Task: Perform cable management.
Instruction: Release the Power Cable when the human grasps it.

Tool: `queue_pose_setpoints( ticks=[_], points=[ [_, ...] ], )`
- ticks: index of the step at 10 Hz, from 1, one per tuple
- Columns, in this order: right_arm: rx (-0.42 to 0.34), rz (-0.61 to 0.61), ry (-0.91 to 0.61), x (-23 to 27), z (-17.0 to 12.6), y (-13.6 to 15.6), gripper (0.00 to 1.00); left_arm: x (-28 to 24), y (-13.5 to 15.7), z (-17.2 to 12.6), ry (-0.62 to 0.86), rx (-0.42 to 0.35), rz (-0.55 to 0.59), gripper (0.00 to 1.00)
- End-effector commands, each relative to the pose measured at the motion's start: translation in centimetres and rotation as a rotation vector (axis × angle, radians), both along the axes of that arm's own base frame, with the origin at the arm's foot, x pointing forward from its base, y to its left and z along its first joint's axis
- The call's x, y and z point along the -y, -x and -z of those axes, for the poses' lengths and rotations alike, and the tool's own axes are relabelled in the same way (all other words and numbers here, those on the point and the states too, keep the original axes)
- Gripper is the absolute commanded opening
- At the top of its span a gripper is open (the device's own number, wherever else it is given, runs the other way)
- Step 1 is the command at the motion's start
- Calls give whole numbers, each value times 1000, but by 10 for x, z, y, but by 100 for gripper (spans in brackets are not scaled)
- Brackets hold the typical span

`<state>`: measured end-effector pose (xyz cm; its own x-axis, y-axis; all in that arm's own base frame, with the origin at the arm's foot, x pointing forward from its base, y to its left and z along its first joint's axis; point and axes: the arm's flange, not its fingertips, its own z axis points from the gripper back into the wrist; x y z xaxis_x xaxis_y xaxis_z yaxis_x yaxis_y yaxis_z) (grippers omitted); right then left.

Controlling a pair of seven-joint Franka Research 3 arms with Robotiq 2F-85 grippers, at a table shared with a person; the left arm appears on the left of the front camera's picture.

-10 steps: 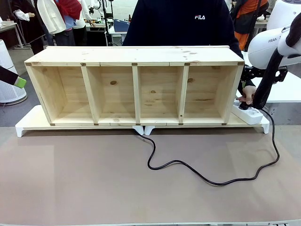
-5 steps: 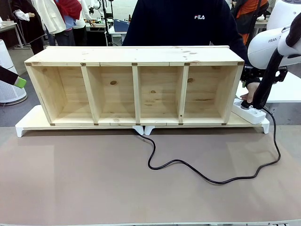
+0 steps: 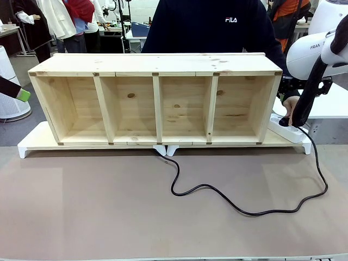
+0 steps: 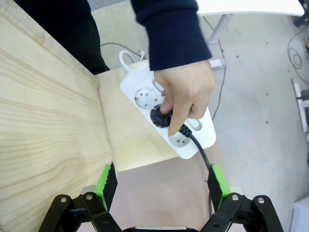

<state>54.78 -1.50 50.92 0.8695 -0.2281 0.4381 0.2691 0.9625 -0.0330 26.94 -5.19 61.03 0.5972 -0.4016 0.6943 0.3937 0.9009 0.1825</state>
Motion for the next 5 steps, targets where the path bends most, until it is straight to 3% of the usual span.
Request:
queue_pose_setpoints(
  ticks=[1,5],
  points=[
    [1,2,-3,-1,0,0,97,0,-2,0,1,6,-2,100],
    [1,2,-3,-1,0,0,97,0,-2,0,1,6,-2,100]
  ],
)
